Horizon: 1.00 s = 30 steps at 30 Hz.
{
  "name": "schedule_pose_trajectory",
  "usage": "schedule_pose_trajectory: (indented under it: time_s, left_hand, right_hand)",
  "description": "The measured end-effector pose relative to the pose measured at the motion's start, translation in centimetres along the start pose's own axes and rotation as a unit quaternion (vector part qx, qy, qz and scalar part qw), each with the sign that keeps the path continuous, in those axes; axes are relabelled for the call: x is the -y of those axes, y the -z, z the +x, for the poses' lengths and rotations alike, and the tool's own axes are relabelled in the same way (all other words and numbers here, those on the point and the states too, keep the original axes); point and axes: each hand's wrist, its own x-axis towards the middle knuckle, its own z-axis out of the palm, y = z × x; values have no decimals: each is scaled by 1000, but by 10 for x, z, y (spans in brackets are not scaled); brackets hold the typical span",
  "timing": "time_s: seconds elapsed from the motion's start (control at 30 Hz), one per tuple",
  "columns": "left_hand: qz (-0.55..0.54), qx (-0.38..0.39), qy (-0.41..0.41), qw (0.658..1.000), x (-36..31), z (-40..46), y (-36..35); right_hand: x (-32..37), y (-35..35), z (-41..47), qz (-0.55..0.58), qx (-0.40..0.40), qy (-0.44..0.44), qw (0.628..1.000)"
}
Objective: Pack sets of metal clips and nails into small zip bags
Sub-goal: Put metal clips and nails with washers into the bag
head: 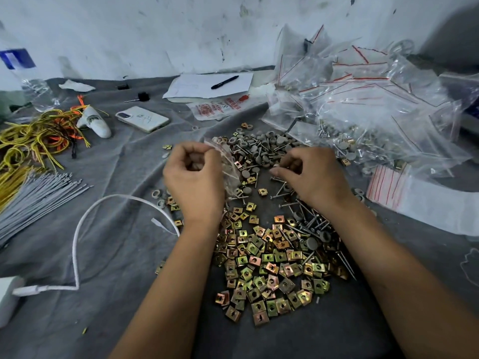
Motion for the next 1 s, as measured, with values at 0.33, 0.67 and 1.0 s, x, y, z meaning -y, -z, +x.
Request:
schedule_pose_trajectory:
  time_s: [0.33, 0.67, 1.0]
  left_hand:
    - [-31, -130, 15, 991, -4, 8, 4]
    - [50, -63, 73, 994, 2, 5, 5]
    - [133, 3, 81, 988, 2, 1, 7]
  right_hand:
    - [7, -10, 2, -104, 39, 99, 989]
    - [27, -31, 7, -129, 127, 184, 966]
    - [8, -8, 2, -24, 48, 62, 997]
